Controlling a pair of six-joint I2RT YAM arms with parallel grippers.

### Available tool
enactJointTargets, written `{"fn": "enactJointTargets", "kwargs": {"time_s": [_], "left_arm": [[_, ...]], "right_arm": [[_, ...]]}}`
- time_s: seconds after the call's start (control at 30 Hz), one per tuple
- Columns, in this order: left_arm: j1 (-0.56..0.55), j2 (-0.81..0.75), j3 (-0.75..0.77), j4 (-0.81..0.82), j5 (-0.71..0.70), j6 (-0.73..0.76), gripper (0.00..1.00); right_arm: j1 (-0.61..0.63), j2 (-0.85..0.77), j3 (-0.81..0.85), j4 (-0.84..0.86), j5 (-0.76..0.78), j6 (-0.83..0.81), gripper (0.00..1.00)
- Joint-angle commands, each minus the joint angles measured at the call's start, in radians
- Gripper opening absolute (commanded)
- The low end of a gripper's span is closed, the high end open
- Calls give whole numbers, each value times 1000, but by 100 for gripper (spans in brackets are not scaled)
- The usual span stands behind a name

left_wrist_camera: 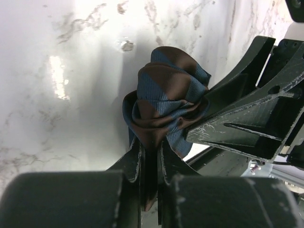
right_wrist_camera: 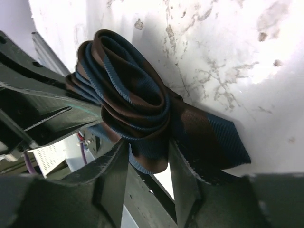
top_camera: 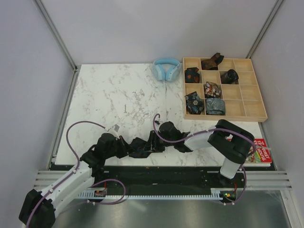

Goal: Roll the ties
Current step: Pick up the tie at the center of the board.

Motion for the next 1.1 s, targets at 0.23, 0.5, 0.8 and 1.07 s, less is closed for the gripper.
{"fn": "enactJointTargets", "kwargs": {"time_s": [0.23, 0.5, 0.8, 1.07], "left_arm": [[-25, 113, 165, 23, 11, 65, 2], [-36, 38, 116, 8, 6, 54, 2], [-41, 8, 136, 6, 40, 112, 2], [-60, 154, 306, 32, 82, 151, 2]], "right_arm": [[-115, -329, 97, -462, 172, -190, 53], [-169, -335, 166, -552, 166, -242, 67], [-171, -202, 292, -529, 140, -243, 67], [-278, -462, 336, -748, 362, -236, 68]]}}
